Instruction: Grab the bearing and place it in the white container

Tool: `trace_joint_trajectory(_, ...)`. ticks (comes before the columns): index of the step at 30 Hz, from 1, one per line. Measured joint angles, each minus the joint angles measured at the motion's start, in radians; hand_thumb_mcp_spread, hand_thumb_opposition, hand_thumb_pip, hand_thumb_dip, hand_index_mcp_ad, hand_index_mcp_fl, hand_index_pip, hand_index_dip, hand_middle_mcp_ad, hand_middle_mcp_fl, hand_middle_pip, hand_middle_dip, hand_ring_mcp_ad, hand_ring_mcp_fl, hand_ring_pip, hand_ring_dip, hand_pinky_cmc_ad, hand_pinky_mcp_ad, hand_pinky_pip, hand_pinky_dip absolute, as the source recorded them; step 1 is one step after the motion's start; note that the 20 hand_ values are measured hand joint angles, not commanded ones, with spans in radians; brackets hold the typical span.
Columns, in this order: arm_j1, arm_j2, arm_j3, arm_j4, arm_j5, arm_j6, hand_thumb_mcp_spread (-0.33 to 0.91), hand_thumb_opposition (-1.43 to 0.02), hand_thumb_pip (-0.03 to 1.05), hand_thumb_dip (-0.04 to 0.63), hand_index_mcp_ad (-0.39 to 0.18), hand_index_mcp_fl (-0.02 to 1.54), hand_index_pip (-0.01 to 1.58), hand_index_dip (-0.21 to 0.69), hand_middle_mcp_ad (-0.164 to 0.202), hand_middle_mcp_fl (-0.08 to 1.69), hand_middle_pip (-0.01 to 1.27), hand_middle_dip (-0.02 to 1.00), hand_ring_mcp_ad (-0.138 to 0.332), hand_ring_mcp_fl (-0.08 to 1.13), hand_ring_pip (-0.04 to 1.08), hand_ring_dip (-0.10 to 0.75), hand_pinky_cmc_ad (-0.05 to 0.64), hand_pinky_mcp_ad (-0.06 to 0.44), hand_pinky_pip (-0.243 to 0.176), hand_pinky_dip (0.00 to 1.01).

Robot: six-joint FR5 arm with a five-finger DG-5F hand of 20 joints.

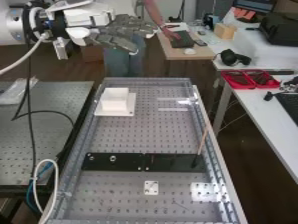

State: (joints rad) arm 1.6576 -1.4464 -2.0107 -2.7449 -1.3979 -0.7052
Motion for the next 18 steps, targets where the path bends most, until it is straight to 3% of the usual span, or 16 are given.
trace_joint_trajectory(4,-0.039,-0.049,0.083,-0.029,0.003,-0.014,0.24,-0.79,0.58,0.220,-0.120,0.01,0.29,0.091,0.052,0.00,0.13,0.16,0.133,0.00,0.08,0.093,0.380,0.295,-0.106,0.35)
trace_joint_trajectory(8,-0.066,-0.093,0.125,-0.036,0.017,-0.012,0.24,-0.77,0.57,0.206,-0.120,0.02,0.19,0.108,0.052,0.00,0.13,0.16,0.145,0.00,0.08,0.096,0.380,0.295,-0.105,0.35)
trace_joint_trajectory(18,-0.119,-0.172,0.198,-0.060,0.003,0.009,0.24,-0.77,0.54,0.208,-0.120,0.04,0.14,0.138,0.052,0.00,0.13,0.16,0.145,0.00,0.08,0.096,0.400,0.297,-0.105,0.35)
